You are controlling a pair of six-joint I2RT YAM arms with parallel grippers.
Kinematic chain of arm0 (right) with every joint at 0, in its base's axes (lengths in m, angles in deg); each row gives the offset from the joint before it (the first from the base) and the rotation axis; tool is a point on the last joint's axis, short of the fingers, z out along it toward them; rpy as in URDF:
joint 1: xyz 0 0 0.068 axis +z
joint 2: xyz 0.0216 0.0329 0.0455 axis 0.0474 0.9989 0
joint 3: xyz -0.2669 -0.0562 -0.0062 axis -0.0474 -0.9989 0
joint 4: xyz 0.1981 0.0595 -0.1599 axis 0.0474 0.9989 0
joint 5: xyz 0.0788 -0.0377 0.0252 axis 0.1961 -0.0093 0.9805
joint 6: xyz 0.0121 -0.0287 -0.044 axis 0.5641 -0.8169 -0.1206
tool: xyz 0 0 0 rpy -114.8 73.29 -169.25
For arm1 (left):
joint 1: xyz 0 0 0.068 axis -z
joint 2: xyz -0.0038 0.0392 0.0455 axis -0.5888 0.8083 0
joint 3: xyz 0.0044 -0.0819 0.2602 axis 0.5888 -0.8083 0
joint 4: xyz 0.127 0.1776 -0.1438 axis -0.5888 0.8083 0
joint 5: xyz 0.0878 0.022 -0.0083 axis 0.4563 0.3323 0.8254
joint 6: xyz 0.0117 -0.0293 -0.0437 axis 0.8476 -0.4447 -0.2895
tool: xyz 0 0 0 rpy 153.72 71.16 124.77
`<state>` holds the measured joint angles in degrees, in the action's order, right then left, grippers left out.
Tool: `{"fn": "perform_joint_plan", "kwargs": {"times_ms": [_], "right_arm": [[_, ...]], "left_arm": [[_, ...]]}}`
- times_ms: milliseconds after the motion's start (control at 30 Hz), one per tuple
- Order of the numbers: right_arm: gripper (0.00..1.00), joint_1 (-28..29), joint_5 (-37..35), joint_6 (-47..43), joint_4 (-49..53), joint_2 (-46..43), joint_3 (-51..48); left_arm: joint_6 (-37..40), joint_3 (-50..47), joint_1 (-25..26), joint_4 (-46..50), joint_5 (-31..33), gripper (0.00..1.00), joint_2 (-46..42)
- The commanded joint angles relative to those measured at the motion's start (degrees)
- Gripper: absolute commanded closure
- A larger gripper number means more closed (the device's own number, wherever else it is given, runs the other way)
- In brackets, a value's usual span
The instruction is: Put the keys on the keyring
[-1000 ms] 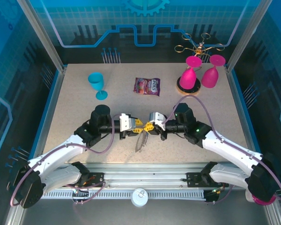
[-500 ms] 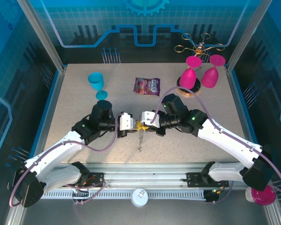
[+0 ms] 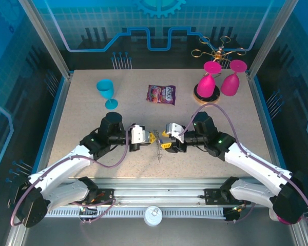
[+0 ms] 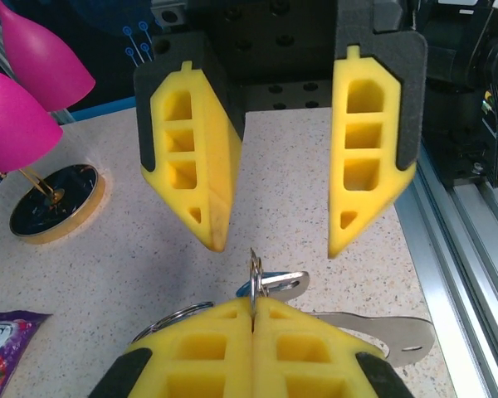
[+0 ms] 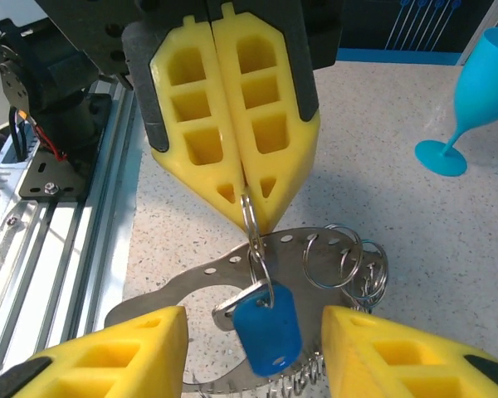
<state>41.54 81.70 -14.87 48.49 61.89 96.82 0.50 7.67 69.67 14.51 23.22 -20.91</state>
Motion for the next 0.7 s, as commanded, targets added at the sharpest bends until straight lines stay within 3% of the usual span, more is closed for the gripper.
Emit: {"fn": "perform_joint_plan", "kwargs": {"times_ms": [0,233,467,667], "right_arm": [[0.51,-0.2,2.3,5.3,-8.4,0.0,-1.5],[0.65,-0.2,1.3,5.1,-8.3,1.6,-1.2],[0.87,-0.2,0.5,3.5,-6.3,3.2,-0.8],[0.92,0.9,0.4,4.1,-8.3,5.5,-0.3]], "left_arm": [[-1.6,-1.0,0.2,-6.0,-2.7,1.0,-1.3],[-1.6,-1.5,0.2,-6.0,-2.9,1.0,-1.5],[-1.2,-1.2,0.2,-5.6,-3.2,1.0,-1.5],[-3.9,-1.4,0.2,-8.8,-4.7,1.0,-1.6]]}}
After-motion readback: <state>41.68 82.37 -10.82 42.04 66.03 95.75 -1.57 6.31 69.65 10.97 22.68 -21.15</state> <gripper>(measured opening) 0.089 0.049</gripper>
